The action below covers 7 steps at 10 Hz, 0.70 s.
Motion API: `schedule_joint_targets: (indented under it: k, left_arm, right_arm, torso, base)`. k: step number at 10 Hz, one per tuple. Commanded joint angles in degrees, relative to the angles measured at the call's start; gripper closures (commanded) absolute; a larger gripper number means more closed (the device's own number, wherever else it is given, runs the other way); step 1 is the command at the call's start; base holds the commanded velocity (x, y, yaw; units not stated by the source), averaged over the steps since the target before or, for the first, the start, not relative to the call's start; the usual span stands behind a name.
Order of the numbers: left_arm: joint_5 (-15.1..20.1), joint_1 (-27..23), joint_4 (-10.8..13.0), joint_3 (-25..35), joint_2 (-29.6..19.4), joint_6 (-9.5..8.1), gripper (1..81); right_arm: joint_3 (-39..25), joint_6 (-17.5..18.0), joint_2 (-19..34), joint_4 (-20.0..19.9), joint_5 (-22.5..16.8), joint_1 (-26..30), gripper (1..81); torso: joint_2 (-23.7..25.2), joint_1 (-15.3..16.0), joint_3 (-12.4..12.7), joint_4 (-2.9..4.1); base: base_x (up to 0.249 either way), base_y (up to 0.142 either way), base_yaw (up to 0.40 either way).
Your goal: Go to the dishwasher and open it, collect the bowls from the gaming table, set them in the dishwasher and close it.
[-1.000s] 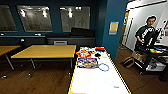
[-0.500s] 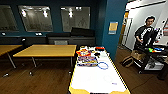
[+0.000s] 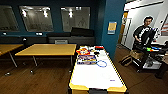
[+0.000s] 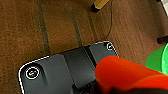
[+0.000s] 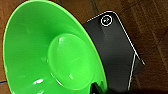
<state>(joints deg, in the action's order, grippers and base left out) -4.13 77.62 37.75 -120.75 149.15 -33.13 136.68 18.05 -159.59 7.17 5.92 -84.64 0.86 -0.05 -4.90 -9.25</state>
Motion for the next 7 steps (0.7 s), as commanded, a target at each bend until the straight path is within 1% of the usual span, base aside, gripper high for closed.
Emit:
schedule_joint_targets:
  k: [1,3,5,7]
  left_arm:
    - [1.2,-2.8,0.8,-0.2,-0.3,0.26,81.1]
    - [1.2,-2.3,0.8,-1.3,0.6,0.35,81.1]
    - [1.2,-1.9,0.9,-4.2,2.2,0.35,81.1]
    - [1.3,-1.4,0.9,-7.1,4.1,0.35,81.1]
  right_arm:
    - [0.0,-0.1,0.6,1.4,-2.8,2.1,81.1]
    - [1.8,-0.1,-0.6,1.7,-2.8,2.1,81.1]
    - [4.6,-0.1,-2.1,2.6,-2.9,1.9,81.1]
    - [5.4,-0.1,-2.6,2.9,-2.9,1.9,81.1]
  torso:
    - [0.0,0.1,0.0,0.00]
    - [0.0,0.1,0.0,0.00]
    - [0.0,0.1,0.0,0.00]
    - [0.0,0.1,0.0,0.00]
  base:
    - [-0.116,0.000,0.000]
    - [-0.118,0.000,0.000]
    - [-0.118,0.000,0.000]
    - [-0.118,0.000,0.000]
